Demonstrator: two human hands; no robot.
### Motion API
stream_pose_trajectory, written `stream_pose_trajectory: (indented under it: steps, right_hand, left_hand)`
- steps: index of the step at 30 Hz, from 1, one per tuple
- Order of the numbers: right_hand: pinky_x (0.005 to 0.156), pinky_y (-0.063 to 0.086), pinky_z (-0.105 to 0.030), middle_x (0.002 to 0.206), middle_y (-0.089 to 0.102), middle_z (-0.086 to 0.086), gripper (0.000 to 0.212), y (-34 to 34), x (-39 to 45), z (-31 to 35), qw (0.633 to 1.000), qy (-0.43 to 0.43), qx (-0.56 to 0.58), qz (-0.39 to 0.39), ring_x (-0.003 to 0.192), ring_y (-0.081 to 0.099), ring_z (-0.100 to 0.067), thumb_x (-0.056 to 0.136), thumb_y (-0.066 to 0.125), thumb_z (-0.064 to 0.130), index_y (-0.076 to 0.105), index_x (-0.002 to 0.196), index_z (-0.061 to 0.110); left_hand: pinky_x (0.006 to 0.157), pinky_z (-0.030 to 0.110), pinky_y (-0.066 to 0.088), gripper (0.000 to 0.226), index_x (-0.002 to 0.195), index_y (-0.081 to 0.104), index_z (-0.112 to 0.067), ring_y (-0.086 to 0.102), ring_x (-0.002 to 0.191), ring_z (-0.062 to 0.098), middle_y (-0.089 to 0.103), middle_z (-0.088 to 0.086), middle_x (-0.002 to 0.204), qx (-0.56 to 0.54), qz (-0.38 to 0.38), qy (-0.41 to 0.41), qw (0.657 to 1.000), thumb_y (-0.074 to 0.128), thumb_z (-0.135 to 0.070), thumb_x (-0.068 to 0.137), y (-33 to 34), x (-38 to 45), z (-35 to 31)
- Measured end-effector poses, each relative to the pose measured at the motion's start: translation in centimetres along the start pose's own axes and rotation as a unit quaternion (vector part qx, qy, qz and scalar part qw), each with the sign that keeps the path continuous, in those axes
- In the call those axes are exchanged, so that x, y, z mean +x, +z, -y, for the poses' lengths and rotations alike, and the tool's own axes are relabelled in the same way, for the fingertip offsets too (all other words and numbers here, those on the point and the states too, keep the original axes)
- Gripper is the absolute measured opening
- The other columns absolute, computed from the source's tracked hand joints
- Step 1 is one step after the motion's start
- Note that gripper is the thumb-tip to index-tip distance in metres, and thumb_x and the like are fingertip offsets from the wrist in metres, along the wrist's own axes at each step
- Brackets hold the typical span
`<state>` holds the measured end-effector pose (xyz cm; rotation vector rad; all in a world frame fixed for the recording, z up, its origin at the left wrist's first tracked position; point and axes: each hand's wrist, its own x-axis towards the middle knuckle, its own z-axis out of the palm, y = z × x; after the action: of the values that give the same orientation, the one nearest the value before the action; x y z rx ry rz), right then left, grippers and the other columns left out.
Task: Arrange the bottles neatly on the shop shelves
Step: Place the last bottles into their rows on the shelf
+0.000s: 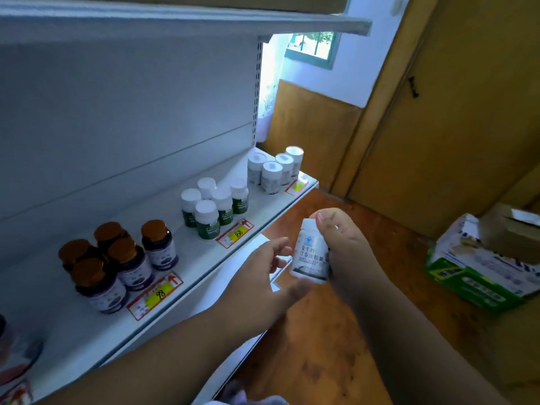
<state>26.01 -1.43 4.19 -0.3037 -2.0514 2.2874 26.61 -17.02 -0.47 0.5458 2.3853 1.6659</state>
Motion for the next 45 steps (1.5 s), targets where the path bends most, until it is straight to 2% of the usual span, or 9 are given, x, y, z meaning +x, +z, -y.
stream_pose_trajectory:
  steps: [10, 13, 16, 19, 22, 27, 32, 41, 45]
  right_hand:
    - [0.063, 0.054, -0.043, 0.089, 0.064, -0.022, 0.026, -2.6, 17.6, 5.0, 0.990, -0.116, -0.078, 0.006, 0.079, 0.067, -0.032, 0.092, 0.062, 0.033, 0.057, 0.097, 0.008]
    - [0.065, 0.054, -0.045, 0.086, 0.064, -0.012, 0.033, -3.1, 23.4, 5.9, 0.979, -0.160, -0.125, 0.013, 0.076, 0.062, -0.026, 0.081, 0.066, 0.048, 0.060, 0.091, 0.017]
    - [0.071, 0.057, -0.048, 0.089, 0.066, -0.001, 0.028, -3.0, 29.8, 6.1, 0.964, -0.188, -0.181, 0.055, 0.082, 0.066, -0.023, 0.077, 0.067, 0.053, 0.060, 0.087, 0.028]
    - [0.068, 0.052, -0.032, 0.083, 0.063, 0.009, 0.017, -2.0, 35.6, 6.1, 0.947, -0.222, -0.200, 0.120, 0.076, 0.062, -0.005, 0.082, 0.072, 0.035, 0.059, 0.085, 0.025]
    - [0.073, 0.049, -0.031, 0.090, 0.061, 0.009, 0.016, -1.1, 40.3, 5.3, 0.878, -0.275, -0.330, 0.210, 0.080, 0.059, -0.014, 0.081, 0.070, 0.036, 0.057, 0.090, 0.031]
    - [0.064, 0.037, -0.023, 0.094, 0.057, 0.006, 0.019, 0.1, 44.6, 3.1, 0.769, -0.323, -0.435, 0.338, 0.080, 0.055, -0.013, 0.078, 0.070, 0.035, 0.059, 0.092, 0.029]
    - [0.063, 0.036, -0.023, 0.095, 0.056, 0.004, 0.025, 0.4, 45.6, 1.8, 0.688, -0.316, -0.495, 0.427, 0.082, 0.056, -0.017, 0.077, 0.074, 0.037, 0.059, 0.095, 0.028]
    - [0.066, 0.038, -0.027, 0.097, 0.056, 0.005, 0.021, 0.3, 46.2, 0.8, 0.637, -0.331, -0.513, 0.470, 0.085, 0.054, -0.017, 0.081, 0.068, 0.042, 0.054, 0.090, 0.030]
    - [0.067, 0.037, -0.025, 0.105, 0.055, 0.003, 0.022, -0.2, 45.7, 0.4, 0.645, -0.351, -0.499, 0.461, 0.083, 0.052, -0.016, 0.088, 0.062, 0.041, 0.055, 0.101, 0.025]
  left_hand:
    - [0.090, 0.012, 0.037, 0.076, 0.133, 0.040, -0.039, 0.046, 0.112, -0.009, 0.047, -0.024, 0.123, 0.056, -0.110, 0.014, 0.992, 0.051, -0.074, 0.066, -2.0, 16.7, -0.7]
    - [0.099, 0.024, 0.039, 0.071, 0.133, 0.042, -0.034, 0.045, 0.119, -0.001, 0.047, -0.018, 0.129, 0.125, -0.162, 0.016, 0.979, 0.050, -0.072, 0.075, -1.3, 20.7, 0.4]
    - [0.105, 0.029, 0.035, 0.061, 0.131, 0.047, -0.028, 0.043, 0.122, 0.009, 0.049, -0.010, 0.131, 0.212, -0.236, 0.026, 0.948, 0.050, -0.065, 0.082, -0.4, 24.5, 1.4]
    - [0.101, 0.028, 0.034, 0.057, 0.130, 0.047, -0.025, 0.039, 0.120, 0.015, 0.049, -0.003, 0.133, 0.301, -0.311, -0.020, 0.901, 0.048, -0.058, 0.083, 0.4, 27.5, 1.8]
    - [0.098, 0.035, 0.038, 0.062, 0.130, 0.046, -0.021, 0.043, 0.116, 0.022, 0.050, 0.002, 0.132, 0.389, -0.360, -0.074, 0.845, 0.043, -0.060, 0.082, 1.0, 29.7, 2.1]
    - [0.118, 0.039, 0.006, 0.099, 0.151, 0.015, -0.013, 0.005, 0.148, 0.026, 0.009, 0.008, 0.161, 0.489, -0.251, -0.248, 0.798, 0.009, -0.075, 0.075, 1.7, 31.5, 2.8]
    - [0.120, 0.037, -0.002, 0.098, 0.153, -0.002, -0.012, -0.014, 0.148, 0.021, -0.009, 0.006, 0.162, 0.498, -0.209, -0.287, 0.791, 0.024, -0.076, 0.084, 2.2, 32.1, 3.9]
    - [0.120, 0.034, 0.006, 0.095, 0.153, 0.000, -0.013, -0.010, 0.149, 0.019, -0.004, 0.003, 0.163, 0.494, -0.235, -0.288, 0.786, 0.039, -0.067, 0.086, 2.6, 32.7, 4.4]
    - [0.120, 0.033, 0.008, 0.099, 0.153, 0.004, -0.015, -0.008, 0.149, 0.018, 0.000, 0.002, 0.163, 0.497, -0.246, -0.282, 0.783, 0.023, -0.075, 0.077, 2.5, 32.7, 4.8]
